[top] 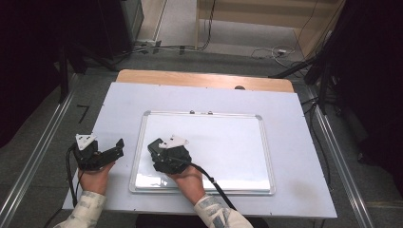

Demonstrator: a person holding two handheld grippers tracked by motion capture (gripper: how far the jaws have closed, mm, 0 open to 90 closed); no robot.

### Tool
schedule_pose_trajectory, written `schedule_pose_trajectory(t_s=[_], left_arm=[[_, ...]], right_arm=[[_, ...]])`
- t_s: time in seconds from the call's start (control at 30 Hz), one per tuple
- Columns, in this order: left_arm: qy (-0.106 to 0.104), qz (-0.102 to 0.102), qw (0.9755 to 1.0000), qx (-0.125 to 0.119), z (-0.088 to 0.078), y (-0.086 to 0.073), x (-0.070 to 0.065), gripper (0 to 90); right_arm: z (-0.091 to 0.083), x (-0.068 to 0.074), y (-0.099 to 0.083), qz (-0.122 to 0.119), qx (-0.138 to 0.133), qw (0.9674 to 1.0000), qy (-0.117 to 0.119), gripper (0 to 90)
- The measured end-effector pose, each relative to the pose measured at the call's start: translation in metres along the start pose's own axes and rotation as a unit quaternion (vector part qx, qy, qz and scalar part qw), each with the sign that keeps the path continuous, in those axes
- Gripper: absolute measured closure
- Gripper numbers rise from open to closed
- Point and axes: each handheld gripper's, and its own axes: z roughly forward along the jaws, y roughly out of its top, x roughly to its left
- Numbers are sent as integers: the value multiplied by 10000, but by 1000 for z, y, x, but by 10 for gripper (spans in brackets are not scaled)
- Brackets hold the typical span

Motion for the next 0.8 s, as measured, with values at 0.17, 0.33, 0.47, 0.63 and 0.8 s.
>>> schedule_pose_trajectory(t_s=[0.17,0.33,0.47,0.63,0.8], left_arm=[[10,-1,10000,-1,0,0,-1,34],[17,-1,10000,1,0,0,-1,33],[22,-1,10000,-4,0,0,-1,33],[18,-1,10000,-5,0,0,-1,33],[17,-6,10000,-9,1,0,-1,33]], right_arm=[[-3,-4,1,31,-30,10000,-16,388],[-10,-9,3,44,-77,9999,-63,388],[-16,-16,3,118,-93,9998,-126,388],[-22,-24,3,152,-126,9995,-235,388],[-27,-33,1,236,-145,9990,-347,388]])
